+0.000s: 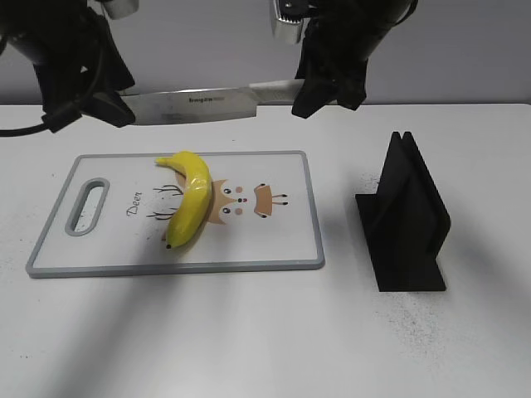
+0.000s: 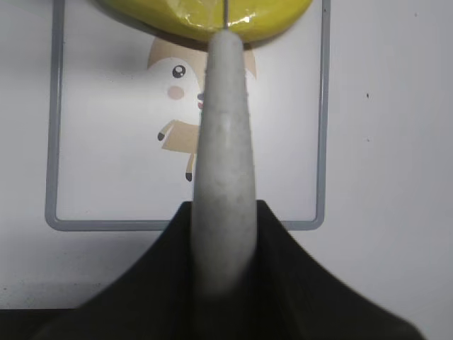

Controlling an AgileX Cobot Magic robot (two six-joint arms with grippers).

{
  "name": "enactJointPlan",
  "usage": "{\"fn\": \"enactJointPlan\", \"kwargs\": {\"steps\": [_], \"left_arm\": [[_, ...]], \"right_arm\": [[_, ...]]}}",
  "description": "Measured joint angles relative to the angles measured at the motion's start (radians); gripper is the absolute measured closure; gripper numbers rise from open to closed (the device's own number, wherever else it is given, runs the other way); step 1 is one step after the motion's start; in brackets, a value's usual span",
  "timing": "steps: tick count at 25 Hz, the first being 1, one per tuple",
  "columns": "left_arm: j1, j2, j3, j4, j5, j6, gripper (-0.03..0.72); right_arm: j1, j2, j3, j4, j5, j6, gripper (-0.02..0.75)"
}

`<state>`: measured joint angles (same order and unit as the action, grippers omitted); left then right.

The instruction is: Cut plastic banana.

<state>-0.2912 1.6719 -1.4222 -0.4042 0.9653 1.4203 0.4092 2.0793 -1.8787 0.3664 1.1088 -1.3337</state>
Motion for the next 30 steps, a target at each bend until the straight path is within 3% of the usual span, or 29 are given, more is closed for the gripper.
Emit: {"fn": "enactJointPlan", "kwargs": {"steps": [7,15,21,23,28,30], "left_arm": [[0.0,0.094,0.0,-0.008,-0.048,0.007,0.197],[0.0,0.106,0.0,-0.022,-0.073,0.009,0.342],[0.0,0.106,0.0,-0.036,-0.069,0.01,0.379],[0.0,0.108,0.0,-0.036,-0.068,0.01,0.432],[0.0,0.121,0.0,-0.04,-0.07,0.01,0.676],[0.0,0.134,0.0,-0.042,-0.08,0.01,0.707]], "right_arm": [[0.0,0.0,0.0,0.065,0.016,-0.12,0.58],[0.0,0.006,-0.001,0.074,0.006,-0.138,0.58],[0.0,0.051,-0.003,0.083,-0.005,-0.138,0.58],[0.0,0.054,-0.003,0.084,-0.014,-0.138,0.58],[0.0,0.054,-0.005,0.088,-0.031,-0.138,0.58],[0.0,0.054,-0.006,0.088,-0.037,-0.138,0.58]]}}
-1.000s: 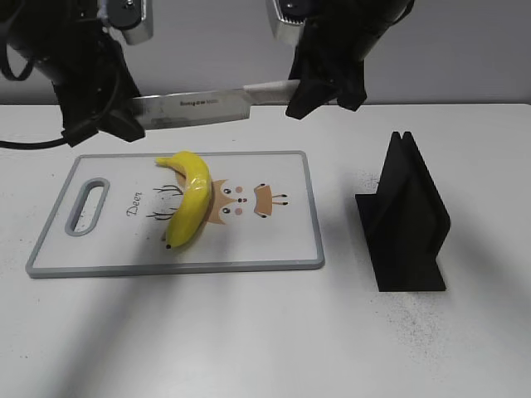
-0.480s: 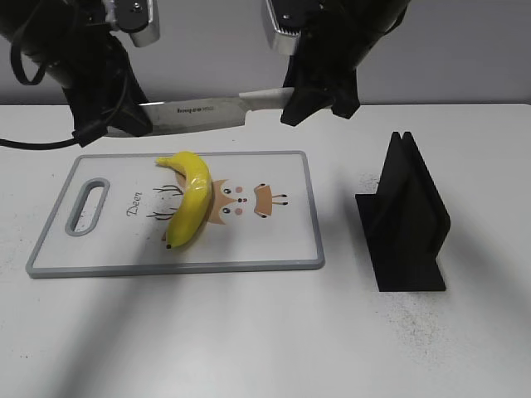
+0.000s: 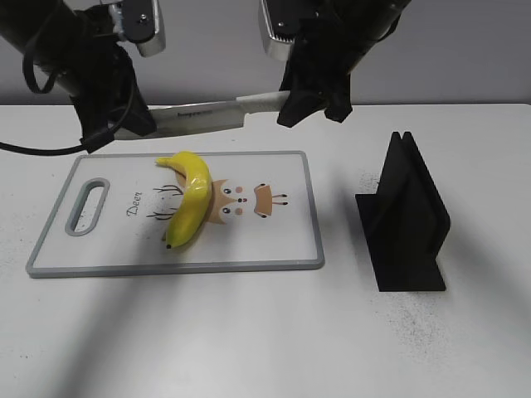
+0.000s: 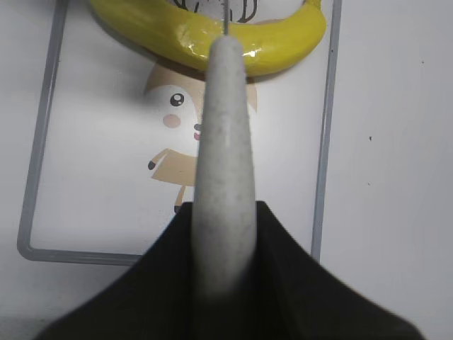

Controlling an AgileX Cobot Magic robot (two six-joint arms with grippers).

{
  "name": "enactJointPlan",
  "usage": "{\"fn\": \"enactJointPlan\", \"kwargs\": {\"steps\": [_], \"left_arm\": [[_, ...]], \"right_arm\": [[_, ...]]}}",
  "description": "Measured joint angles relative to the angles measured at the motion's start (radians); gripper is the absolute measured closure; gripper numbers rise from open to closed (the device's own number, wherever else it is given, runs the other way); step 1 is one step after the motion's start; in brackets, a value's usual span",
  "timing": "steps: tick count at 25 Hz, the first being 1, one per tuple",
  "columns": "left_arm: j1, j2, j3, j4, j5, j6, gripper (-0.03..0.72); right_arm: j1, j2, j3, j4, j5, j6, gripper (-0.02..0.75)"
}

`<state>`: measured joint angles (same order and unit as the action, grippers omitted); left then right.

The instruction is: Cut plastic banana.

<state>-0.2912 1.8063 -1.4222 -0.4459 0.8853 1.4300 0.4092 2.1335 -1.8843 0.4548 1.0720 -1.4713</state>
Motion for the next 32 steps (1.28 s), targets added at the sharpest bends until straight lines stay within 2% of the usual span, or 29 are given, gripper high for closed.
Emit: {"fn": "enactJointPlan", "kwargs": {"steps": [10,15,20,25,32], "left_arm": [[-0.003,0.12,0.0,0.015,-0.119,0.016,0.713],[-0.003,0.277,-0.002,0.009,-0.15,0.028,0.713],[-0.003,0.312,-0.02,-0.004,-0.154,0.037,0.713],[-0.004,0.321,-0.02,-0.001,-0.161,0.037,0.713],[-0.004,0.309,-0.09,0.019,-0.067,0.029,0.713]], "right_arm": [[0.0,0.076,-0.003,-0.008,-0.065,0.018,0.581],[-0.001,0.209,-0.005,-0.011,-0.062,0.047,0.58],[-0.007,0.249,-0.017,-0.016,-0.047,0.047,0.58],[-0.007,0.263,-0.053,-0.021,-0.003,0.05,0.579],[-0.002,0.282,-0.209,-0.039,0.111,0.096,0.579]]}}
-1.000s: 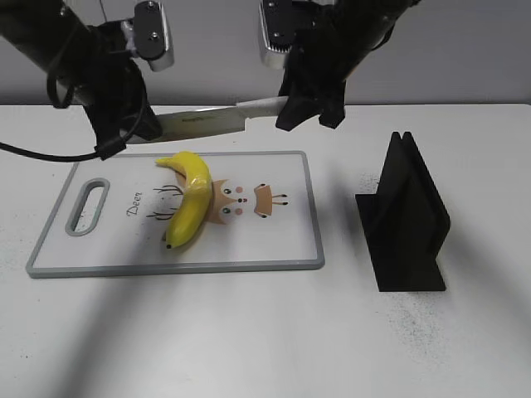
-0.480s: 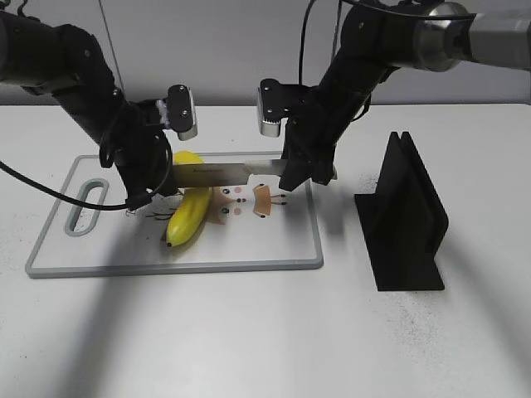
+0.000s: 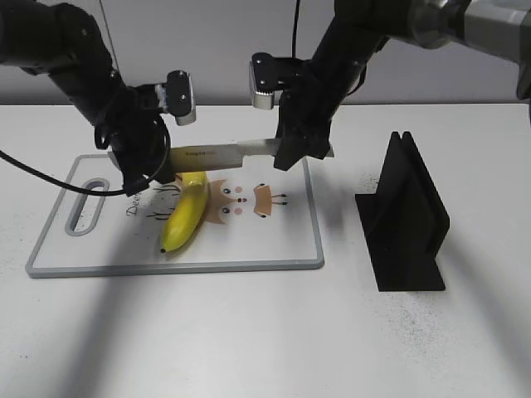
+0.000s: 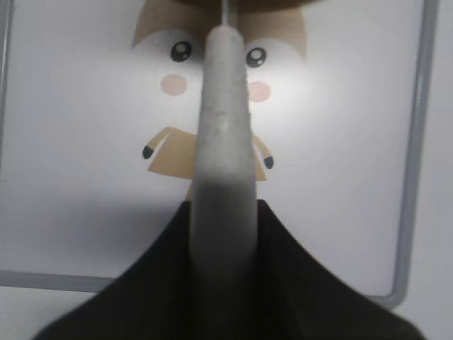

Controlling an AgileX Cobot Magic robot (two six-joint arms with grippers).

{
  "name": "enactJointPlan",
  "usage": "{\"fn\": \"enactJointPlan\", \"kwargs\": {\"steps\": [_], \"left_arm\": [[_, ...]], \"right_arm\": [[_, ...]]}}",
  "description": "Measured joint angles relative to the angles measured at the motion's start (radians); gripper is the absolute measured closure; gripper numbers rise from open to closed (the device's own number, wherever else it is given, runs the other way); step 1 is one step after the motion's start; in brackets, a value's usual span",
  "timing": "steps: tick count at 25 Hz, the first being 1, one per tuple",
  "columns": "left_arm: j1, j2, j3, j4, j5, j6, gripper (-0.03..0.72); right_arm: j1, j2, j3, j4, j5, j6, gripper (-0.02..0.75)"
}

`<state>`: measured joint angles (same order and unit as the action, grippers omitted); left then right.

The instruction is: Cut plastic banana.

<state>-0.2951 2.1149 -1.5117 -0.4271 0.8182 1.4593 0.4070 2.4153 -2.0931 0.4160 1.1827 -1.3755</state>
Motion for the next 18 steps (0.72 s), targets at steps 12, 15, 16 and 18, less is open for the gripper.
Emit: {"fn": "enactJointPlan", "kwargs": {"steps": [12,15,16,18], "left_arm": [[0.006,-0.135,-0.052,0.012,0.098,-0.002,0.713],[0.007,-0.175,-0.055,0.001,0.119,-0.003,0.713],[0.007,-0.191,-0.056,-0.003,0.129,-0.003,0.713],[0.006,-0.221,-0.056,-0.011,0.14,-0.003,0.713]], "right_arm": [[0.007,-0.097,-0.101,-0.049,0.054,0.119,0.576],[0.013,-0.143,-0.086,-0.061,0.054,0.127,0.575],[0.014,-0.155,-0.074,-0.063,0.054,0.128,0.575],[0.014,-0.188,-0.048,-0.063,0.054,0.134,0.575]]}}
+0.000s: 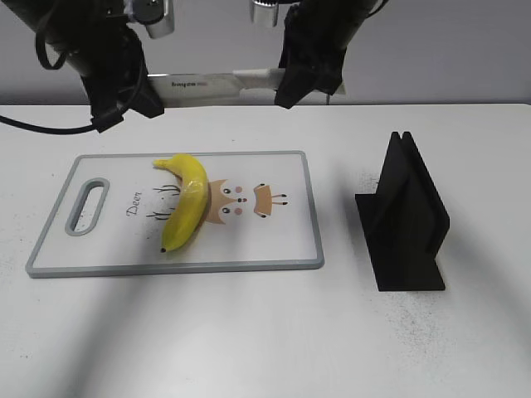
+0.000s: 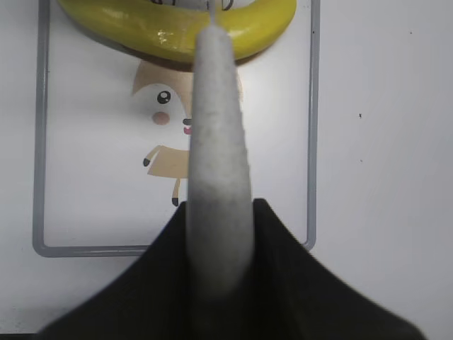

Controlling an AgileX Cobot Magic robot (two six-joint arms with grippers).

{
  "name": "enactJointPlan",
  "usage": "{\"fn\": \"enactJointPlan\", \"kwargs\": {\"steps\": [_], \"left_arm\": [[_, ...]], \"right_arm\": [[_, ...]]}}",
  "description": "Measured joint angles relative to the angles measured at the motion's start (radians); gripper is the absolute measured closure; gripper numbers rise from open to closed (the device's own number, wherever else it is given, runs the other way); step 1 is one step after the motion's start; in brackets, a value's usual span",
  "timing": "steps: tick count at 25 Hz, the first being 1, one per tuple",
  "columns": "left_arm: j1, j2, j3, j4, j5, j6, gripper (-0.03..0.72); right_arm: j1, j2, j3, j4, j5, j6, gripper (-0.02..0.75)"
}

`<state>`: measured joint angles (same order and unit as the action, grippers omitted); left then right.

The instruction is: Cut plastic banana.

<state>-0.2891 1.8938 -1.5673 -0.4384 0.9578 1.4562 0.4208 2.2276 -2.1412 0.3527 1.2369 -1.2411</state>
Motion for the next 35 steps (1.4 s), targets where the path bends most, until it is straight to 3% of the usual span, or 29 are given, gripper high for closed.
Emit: {"fn": "enactJointPlan", "kwargs": {"steps": [6,9,15,17,19,24,30,35], "left_arm": [[0.0,-0.027,0.0,-0.038,0.01,0.001,0.706],[0.0,-0.028,0.0,-0.045,0.012,0.001,0.637],[-0.001,-0.028,0.0,-0.077,0.025,0.0,0.248],[-0.001,-0.029,0.0,-0.097,0.03,0.0,0.152],[-0.001,-0.028,0.0,-0.107,0.024,-0.019,0.107],[0.006,-0.039,-0.009,-0.066,-0.084,-0.241,0.087],[0.031,-0.056,-0.071,0.006,-0.092,-0.542,0.087],[0.036,-0.093,-0.093,0.186,-0.084,-0.817,0.092]], "right_arm": [[0.0,-0.025,0.029,-0.007,0.0,0.001,0.575],[0.0,-0.025,0.034,-0.018,0.0,0.006,0.576],[0.0,-0.025,0.034,-0.045,-0.003,0.024,0.579],[-0.001,-0.025,0.034,-0.049,-0.004,0.03,0.58],[-0.001,-0.025,0.034,-0.051,-0.005,0.039,0.58],[-0.001,-0.029,0.034,-0.077,-0.007,0.098,0.58],[-0.002,-0.058,0.034,-0.082,-0.007,0.2,0.58],[-0.002,-0.083,0.034,-0.095,-0.008,0.376,0.58]]}}
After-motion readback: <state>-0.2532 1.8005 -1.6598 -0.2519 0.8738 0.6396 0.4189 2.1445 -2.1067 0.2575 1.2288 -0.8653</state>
